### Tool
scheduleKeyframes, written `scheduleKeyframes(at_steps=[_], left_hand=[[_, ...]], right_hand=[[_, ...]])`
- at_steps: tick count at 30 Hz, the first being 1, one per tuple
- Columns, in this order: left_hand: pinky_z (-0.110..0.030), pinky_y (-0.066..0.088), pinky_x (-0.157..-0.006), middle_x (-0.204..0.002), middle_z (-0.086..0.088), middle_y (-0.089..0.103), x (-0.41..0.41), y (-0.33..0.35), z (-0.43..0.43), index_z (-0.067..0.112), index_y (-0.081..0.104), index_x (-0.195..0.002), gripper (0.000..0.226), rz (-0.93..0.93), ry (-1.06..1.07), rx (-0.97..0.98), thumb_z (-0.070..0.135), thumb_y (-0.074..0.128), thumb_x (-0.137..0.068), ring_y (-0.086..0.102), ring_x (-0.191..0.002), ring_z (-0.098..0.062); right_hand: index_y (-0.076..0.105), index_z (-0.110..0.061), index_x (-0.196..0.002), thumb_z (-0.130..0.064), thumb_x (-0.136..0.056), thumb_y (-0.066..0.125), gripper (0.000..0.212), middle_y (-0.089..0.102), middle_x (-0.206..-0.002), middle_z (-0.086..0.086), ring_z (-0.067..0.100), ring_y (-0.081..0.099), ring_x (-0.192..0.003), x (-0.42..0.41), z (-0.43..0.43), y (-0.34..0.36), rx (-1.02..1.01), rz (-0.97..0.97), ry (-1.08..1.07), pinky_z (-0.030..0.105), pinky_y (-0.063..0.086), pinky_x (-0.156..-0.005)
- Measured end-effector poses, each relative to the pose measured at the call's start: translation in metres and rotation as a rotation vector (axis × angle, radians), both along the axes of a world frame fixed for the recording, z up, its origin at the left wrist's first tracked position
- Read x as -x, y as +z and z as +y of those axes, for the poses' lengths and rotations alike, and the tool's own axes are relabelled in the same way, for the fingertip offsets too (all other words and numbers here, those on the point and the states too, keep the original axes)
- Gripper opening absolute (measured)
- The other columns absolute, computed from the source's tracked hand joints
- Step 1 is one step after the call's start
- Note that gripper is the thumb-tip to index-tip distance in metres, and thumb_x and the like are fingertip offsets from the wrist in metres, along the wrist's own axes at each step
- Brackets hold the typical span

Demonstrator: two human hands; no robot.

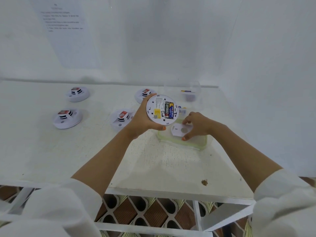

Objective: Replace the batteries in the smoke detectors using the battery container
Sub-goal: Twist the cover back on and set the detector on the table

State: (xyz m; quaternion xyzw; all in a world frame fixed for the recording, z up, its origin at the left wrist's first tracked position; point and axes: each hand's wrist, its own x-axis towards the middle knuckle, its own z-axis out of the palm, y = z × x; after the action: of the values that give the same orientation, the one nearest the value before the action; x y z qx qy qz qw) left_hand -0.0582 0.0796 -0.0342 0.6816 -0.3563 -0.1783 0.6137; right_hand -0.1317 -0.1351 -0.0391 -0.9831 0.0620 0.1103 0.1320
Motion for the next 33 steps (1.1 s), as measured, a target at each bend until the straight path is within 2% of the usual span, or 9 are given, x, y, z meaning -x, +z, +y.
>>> scheduleKeyframes(at_steps=[4, 8, 13, 16, 18, 20, 22, 27, 33], left_hand=[[-0.024, 0.053, -0.083, -0.125, 0.022, 0.043, -0.002, 0.000, 0.001, 0.025, 0.027, -0.135, 0.102, 0.006, 0.004, 0.006, -0.005, 0.078, -0.051, 0.049, -0.112, 0.009], [-0.027, 0.055, -0.080, -0.128, 0.018, 0.043, -0.005, 0.001, 0.005, 0.024, 0.029, -0.135, 0.102, 0.023, 0.009, 0.024, -0.006, 0.077, -0.051, 0.049, -0.115, 0.003], [-0.025, 0.055, -0.077, -0.131, 0.006, 0.043, -0.010, 0.004, 0.002, 0.023, 0.030, -0.135, 0.102, 0.026, -0.007, 0.044, -0.008, 0.077, -0.051, 0.050, -0.114, 0.000], [-0.021, 0.054, -0.073, -0.124, 0.012, 0.045, -0.012, 0.010, -0.007, 0.024, 0.032, -0.131, 0.099, 0.012, -0.022, 0.047, -0.008, 0.076, -0.049, 0.053, -0.106, 0.007], [-0.018, 0.053, -0.071, -0.118, 0.014, 0.046, -0.016, 0.013, -0.013, 0.030, 0.038, -0.122, 0.091, -0.026, -0.037, 0.035, -0.007, 0.077, -0.048, 0.053, -0.103, 0.011], [-0.017, 0.052, -0.073, -0.121, 0.011, 0.048, -0.023, 0.013, -0.018, 0.033, 0.039, -0.120, 0.091, -0.025, -0.043, 0.045, -0.004, 0.078, -0.047, 0.053, -0.106, 0.007], [-0.019, 0.052, -0.075, -0.126, 0.006, 0.048, -0.032, 0.013, -0.021, 0.029, 0.037, -0.126, 0.096, 0.003, -0.046, 0.065, -0.005, 0.079, -0.047, 0.053, -0.110, 0.002], [-0.021, 0.052, -0.076, -0.129, -0.004, 0.049, -0.055, 0.013, -0.030, 0.011, 0.032, -0.136, 0.100, -0.011, -0.084, 0.055, -0.009, 0.078, -0.049, 0.055, -0.110, -0.001], [-0.018, 0.052, -0.072, -0.124, 0.005, 0.047, -0.067, 0.013, -0.042, 0.019, 0.029, -0.134, 0.102, 0.005, -0.101, 0.060, -0.008, 0.076, -0.048, 0.055, -0.102, 0.008]], right_hand=[[0.054, -0.013, -0.121, -0.044, -0.065, 0.079, 0.069, 0.049, -0.118, 0.006, 0.019, 0.042, -0.105, 0.001, 0.004, 0.005, 0.009, -0.026, 0.023, 0.028, 0.039, -0.088], [0.057, -0.008, -0.117, -0.030, -0.065, 0.081, 0.061, 0.053, -0.114, 0.005, 0.017, 0.047, -0.096, 0.009, -0.006, 0.026, -0.102, -0.118, -0.047, 0.025, 0.039, -0.079], [0.057, -0.010, -0.113, -0.020, -0.062, 0.084, 0.058, 0.053, -0.108, 0.003, 0.013, 0.045, -0.088, 0.011, -0.009, 0.070, -0.248, -0.435, -0.100, 0.012, 0.034, -0.064], [0.059, -0.013, -0.109, -0.016, -0.060, 0.085, 0.056, 0.051, -0.103, 0.001, 0.012, 0.044, -0.089, 0.000, 0.019, 0.085, -0.301, -0.495, 0.071, 0.014, 0.036, -0.072], [0.058, -0.017, -0.111, -0.024, -0.058, 0.084, 0.059, 0.047, -0.102, -0.005, 0.010, 0.042, -0.093, -0.013, 0.035, 0.084, -0.255, -0.479, 0.141, 0.018, 0.036, -0.079], [0.056, -0.020, -0.116, -0.034, -0.055, 0.079, 0.066, 0.045, -0.103, -0.009, 0.009, 0.038, -0.096, -0.026, 0.041, 0.080, -0.183, -0.460, 0.162, 0.022, 0.035, -0.085], [0.055, -0.020, -0.121, -0.032, -0.057, 0.079, 0.069, 0.043, -0.104, -0.009, 0.009, 0.037, -0.097, -0.037, 0.041, 0.079, -0.155, -0.469, 0.151, 0.024, 0.034, -0.087], [0.055, -0.022, -0.123, -0.026, -0.062, 0.080, 0.066, 0.041, -0.102, -0.010, 0.009, 0.035, -0.095, -0.052, 0.033, 0.080, -0.126, -0.485, 0.142, 0.024, 0.031, -0.085], [0.054, -0.021, -0.127, -0.029, -0.065, 0.080, 0.067, 0.040, -0.104, -0.008, 0.009, 0.035, -0.097, -0.062, 0.022, 0.083, -0.105, -0.461, 0.118, 0.022, 0.028, -0.082]])
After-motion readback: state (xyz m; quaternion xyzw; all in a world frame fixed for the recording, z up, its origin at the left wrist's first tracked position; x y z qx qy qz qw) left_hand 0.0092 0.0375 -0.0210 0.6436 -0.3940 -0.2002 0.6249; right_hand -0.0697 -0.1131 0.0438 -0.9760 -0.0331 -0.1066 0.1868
